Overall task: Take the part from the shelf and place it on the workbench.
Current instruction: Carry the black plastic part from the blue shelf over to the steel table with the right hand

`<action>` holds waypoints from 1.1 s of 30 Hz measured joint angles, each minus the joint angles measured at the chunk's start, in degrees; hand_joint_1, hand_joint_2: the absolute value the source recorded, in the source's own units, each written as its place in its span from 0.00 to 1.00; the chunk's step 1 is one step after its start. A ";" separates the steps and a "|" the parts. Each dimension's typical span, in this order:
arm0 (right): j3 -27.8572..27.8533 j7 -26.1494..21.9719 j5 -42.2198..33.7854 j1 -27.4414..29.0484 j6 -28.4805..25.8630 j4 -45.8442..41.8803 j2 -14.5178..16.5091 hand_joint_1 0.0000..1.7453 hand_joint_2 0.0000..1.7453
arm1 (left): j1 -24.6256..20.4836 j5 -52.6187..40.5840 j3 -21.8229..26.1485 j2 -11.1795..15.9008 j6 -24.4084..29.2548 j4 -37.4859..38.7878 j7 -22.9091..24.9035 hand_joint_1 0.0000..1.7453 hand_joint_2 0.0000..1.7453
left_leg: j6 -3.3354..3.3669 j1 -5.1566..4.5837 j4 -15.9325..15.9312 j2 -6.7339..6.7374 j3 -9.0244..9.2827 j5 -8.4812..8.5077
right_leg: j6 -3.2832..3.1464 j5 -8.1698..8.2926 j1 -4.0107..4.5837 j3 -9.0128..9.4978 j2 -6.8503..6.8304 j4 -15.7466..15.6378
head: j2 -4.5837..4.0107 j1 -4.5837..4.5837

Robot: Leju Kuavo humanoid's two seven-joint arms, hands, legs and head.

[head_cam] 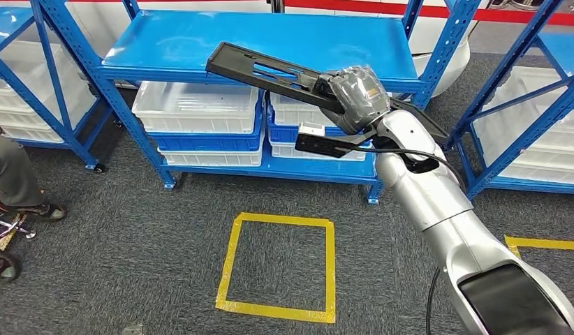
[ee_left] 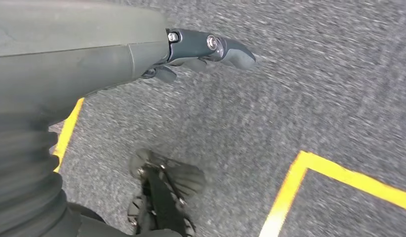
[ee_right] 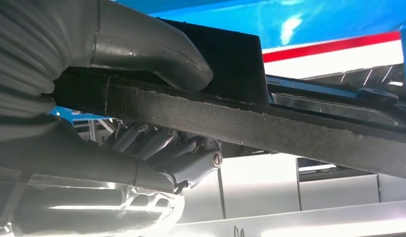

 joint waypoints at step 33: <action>-2.84 0.40 1.32 2.75 0.02 -3.69 -2.37 1.00 1.00 | -0.67 -1.24 0.02 -0.40 0.67 -0.13 0.29 0.00 1.00 | 0.23 0.26 -8.24 -0.07 7.79 -1.98 | 1.25 1.58 -0.24 -0.86 -0.02 -0.20 | 0.00 0.03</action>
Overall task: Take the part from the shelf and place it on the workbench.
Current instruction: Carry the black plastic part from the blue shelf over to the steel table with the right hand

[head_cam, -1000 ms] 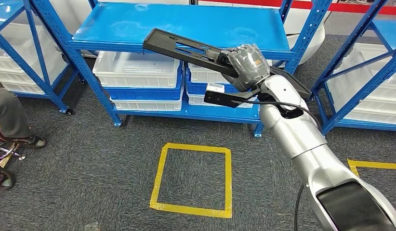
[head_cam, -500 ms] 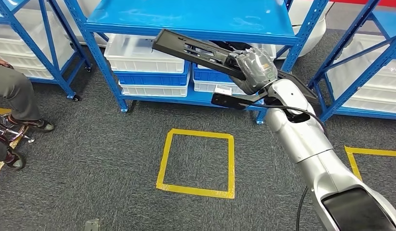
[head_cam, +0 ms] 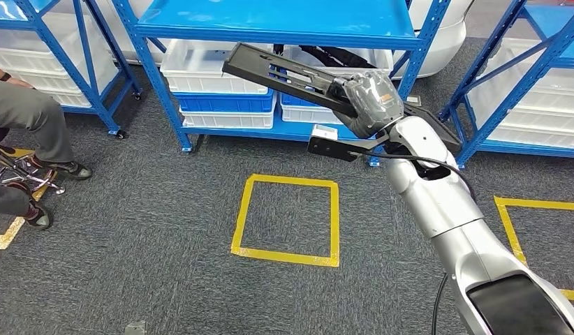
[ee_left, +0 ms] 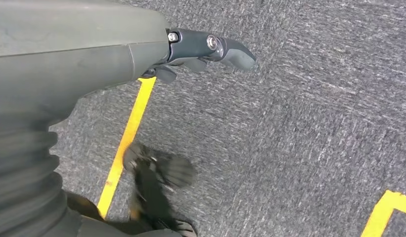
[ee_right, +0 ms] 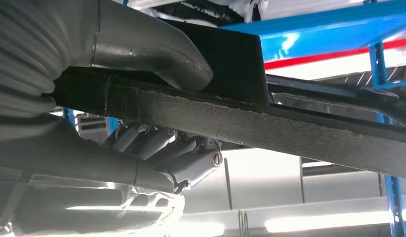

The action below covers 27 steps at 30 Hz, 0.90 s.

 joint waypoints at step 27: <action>-1.19 0.68 1.31 1.04 0.31 -1.16 -0.84 1.00 1.00 | 0.04 -0.68 0.03 -0.31 0.16 0.00 -0.04 0.00 1.00 | 2.83 -1.81 -7.52 0.66 -4.66 6.88 | -2.09 -3.12 2.17 2.84 0.17 0.05 | 0.00 0.42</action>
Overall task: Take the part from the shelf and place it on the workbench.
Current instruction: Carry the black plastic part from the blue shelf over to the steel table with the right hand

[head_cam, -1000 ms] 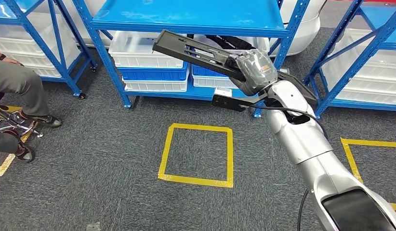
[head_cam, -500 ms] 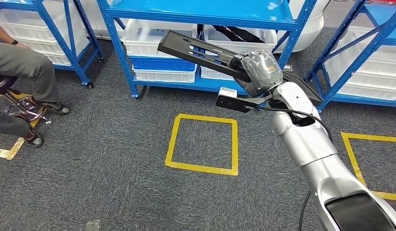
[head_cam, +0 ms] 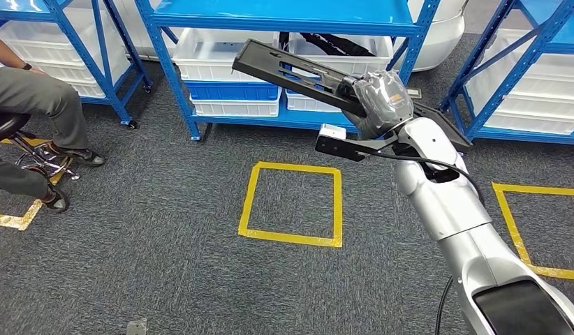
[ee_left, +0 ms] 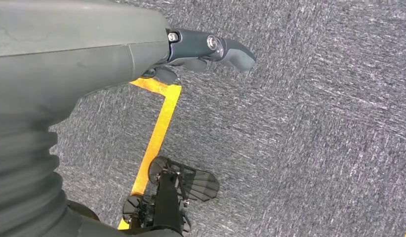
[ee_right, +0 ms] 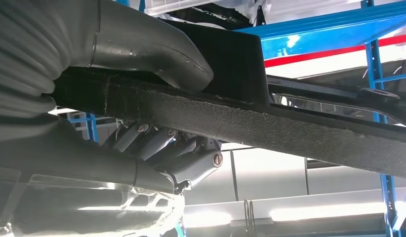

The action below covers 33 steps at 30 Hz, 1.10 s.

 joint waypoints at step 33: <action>-1.96 0.67 -1.50 1.85 0.78 -2.46 0.12 1.00 1.00 | 0.01 -0.10 0.10 0.10 0.32 -0.01 0.08 0.00 1.00 | -2.89 3.09 -2.83 1.25 -0.21 2.72 | 4.97 -2.15 -3.35 1.22 -2.22 -0.10 | 0.00 0.34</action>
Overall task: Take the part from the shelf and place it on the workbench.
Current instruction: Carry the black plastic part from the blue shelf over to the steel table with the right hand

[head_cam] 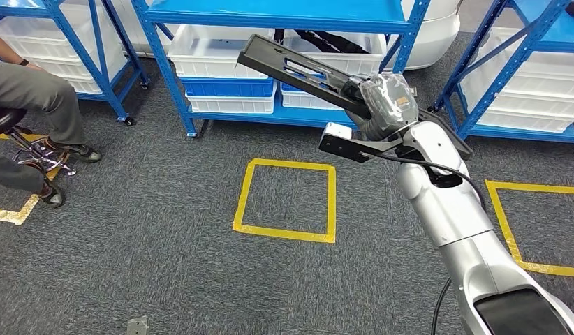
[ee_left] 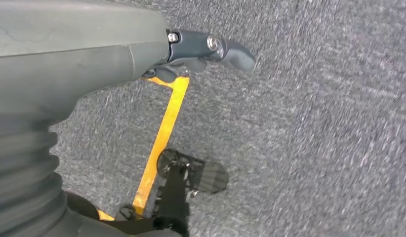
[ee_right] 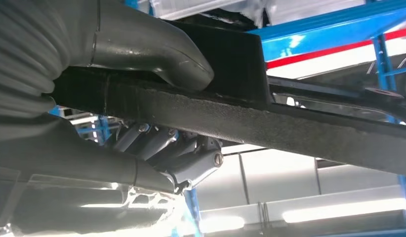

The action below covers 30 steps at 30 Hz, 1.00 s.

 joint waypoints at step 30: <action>-1.14 -0.68 0.74 -0.44 0.13 -0.46 0.55 1.00 1.00 | 0.25 -0.38 0.35 -0.23 0.70 0.05 -0.04 0.00 1.00 | 3.54 -3.16 2.61 1.32 3.54 -5.87 | -1.62 1.83 2.15 -1.73 0.12 0.92 | 0.00 0.03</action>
